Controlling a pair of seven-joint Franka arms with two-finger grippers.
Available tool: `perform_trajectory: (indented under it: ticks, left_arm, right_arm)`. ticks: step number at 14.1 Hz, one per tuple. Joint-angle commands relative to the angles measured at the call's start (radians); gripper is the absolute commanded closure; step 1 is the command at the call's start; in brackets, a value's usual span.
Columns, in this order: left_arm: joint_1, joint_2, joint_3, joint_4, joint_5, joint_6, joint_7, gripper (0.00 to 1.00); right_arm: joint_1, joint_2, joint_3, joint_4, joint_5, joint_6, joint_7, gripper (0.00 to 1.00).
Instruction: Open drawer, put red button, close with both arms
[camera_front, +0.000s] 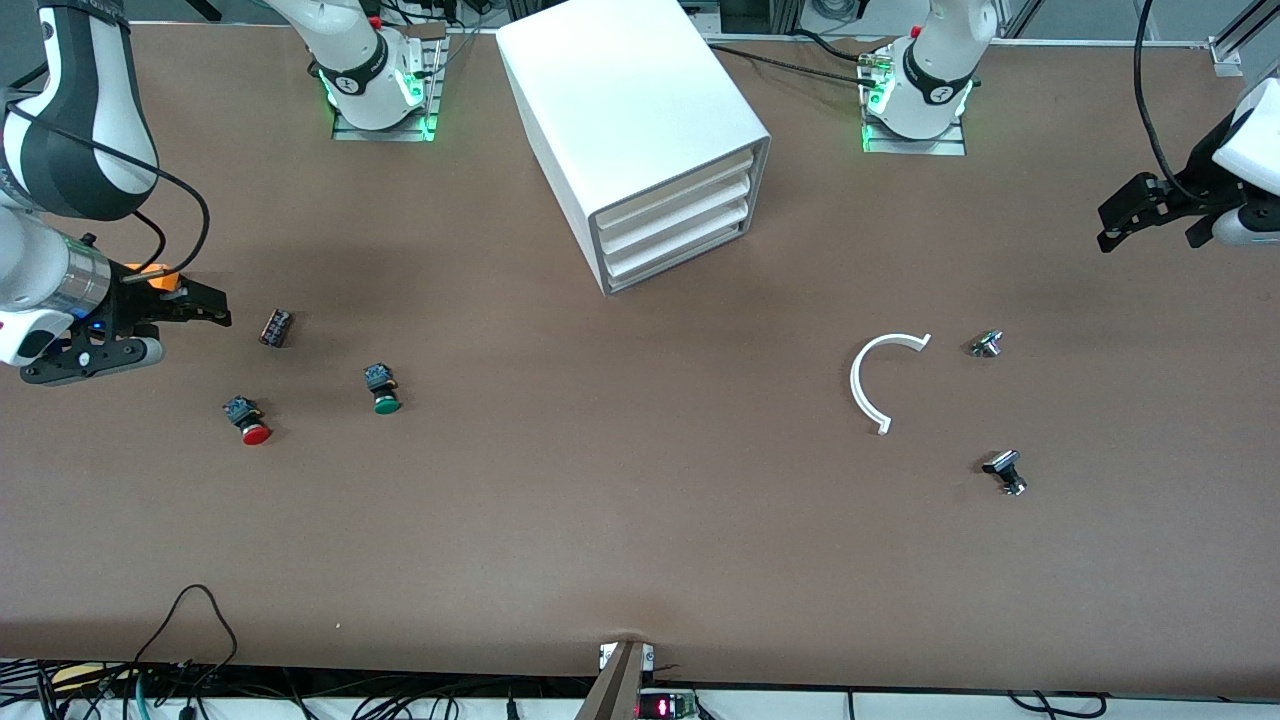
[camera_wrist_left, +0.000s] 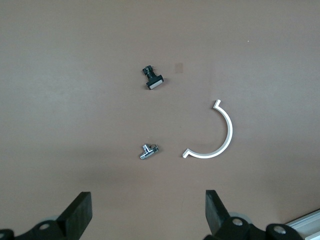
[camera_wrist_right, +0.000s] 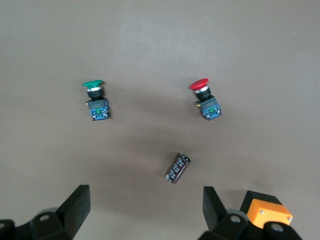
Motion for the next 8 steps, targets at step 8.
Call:
perform_trajectory:
  ticks: [8]
  left_arm:
    - [0.009, -0.006, -0.009, -0.004, -0.019, -0.012, 0.007, 0.00]
  right_arm:
    - [0.002, -0.036, 0.053, 0.126, -0.003, -0.114, 0.009, 0.00]
